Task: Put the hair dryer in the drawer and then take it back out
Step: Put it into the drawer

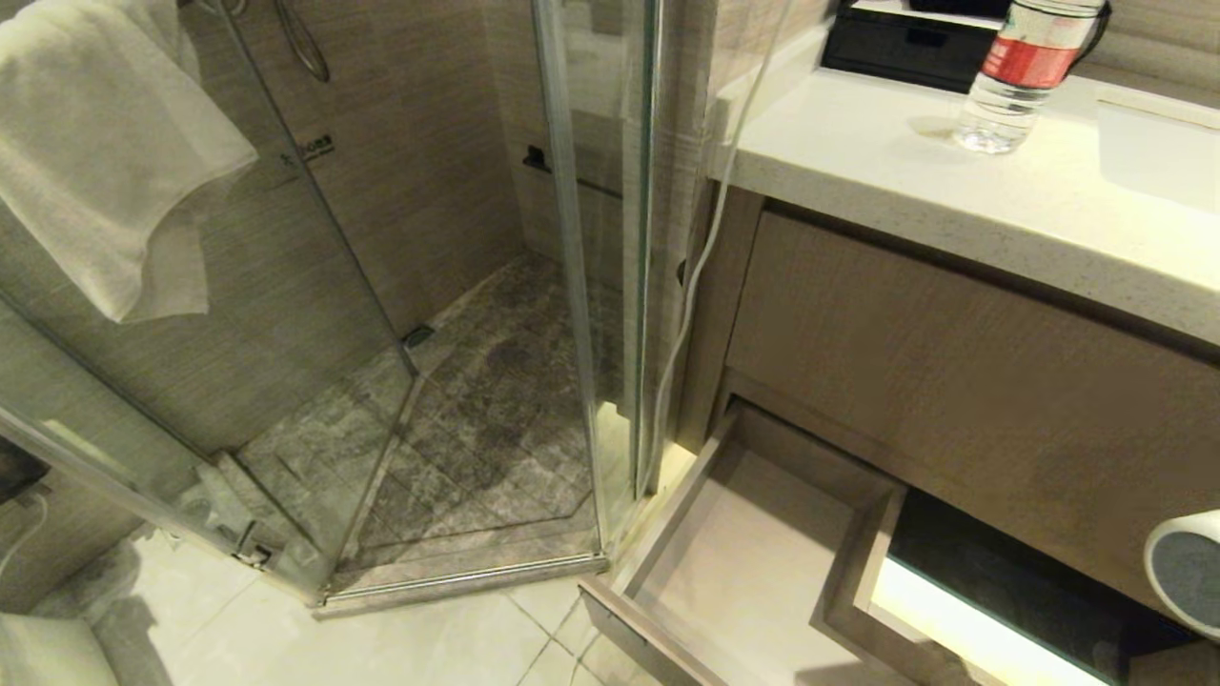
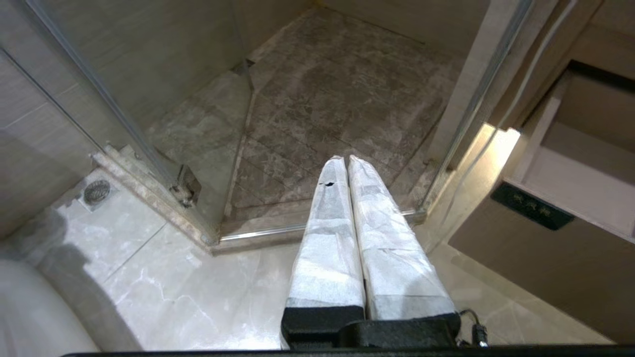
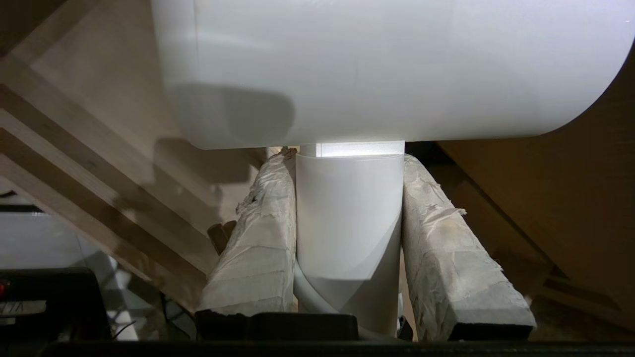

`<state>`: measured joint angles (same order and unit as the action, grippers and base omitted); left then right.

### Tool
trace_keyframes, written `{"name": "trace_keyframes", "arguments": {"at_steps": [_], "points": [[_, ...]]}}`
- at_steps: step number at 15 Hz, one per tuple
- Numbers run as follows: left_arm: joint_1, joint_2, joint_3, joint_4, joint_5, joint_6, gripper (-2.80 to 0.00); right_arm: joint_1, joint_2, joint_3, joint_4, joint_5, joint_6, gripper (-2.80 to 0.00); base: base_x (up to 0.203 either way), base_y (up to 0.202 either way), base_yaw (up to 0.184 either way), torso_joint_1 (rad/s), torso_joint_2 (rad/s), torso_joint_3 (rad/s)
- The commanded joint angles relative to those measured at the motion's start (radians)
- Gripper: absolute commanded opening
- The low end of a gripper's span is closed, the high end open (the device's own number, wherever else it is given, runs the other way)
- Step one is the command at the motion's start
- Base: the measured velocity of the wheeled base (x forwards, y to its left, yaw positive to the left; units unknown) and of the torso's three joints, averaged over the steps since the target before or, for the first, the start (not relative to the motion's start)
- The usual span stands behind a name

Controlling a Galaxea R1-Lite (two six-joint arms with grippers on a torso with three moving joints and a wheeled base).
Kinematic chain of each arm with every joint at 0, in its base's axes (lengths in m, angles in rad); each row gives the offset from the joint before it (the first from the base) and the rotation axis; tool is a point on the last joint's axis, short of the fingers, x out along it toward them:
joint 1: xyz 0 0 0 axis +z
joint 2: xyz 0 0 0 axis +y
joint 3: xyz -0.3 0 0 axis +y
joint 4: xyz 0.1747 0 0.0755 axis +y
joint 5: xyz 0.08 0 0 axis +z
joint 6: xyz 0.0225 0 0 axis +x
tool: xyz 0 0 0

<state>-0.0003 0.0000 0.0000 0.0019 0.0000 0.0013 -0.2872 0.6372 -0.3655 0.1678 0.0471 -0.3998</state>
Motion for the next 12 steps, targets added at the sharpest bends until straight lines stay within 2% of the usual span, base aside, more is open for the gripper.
{"name": "trace_keyframes", "arguments": {"at_steps": [1,12], "points": [[0.000,0.000,0.000,0.000,0.000,0.000,-2.80,0.000,0.001,0.000,-0.001,-0.001,-0.002,-2.80,-0.002,0.000,-0.115,0.002,0.02,0.002],[0.000,0.000,0.000,0.000,0.000,0.000,-2.80,0.000,0.001,0.004,0.001,0.001,-0.004,-2.80,0.000,0.007,-0.165,0.003,0.00,0.004]]}}
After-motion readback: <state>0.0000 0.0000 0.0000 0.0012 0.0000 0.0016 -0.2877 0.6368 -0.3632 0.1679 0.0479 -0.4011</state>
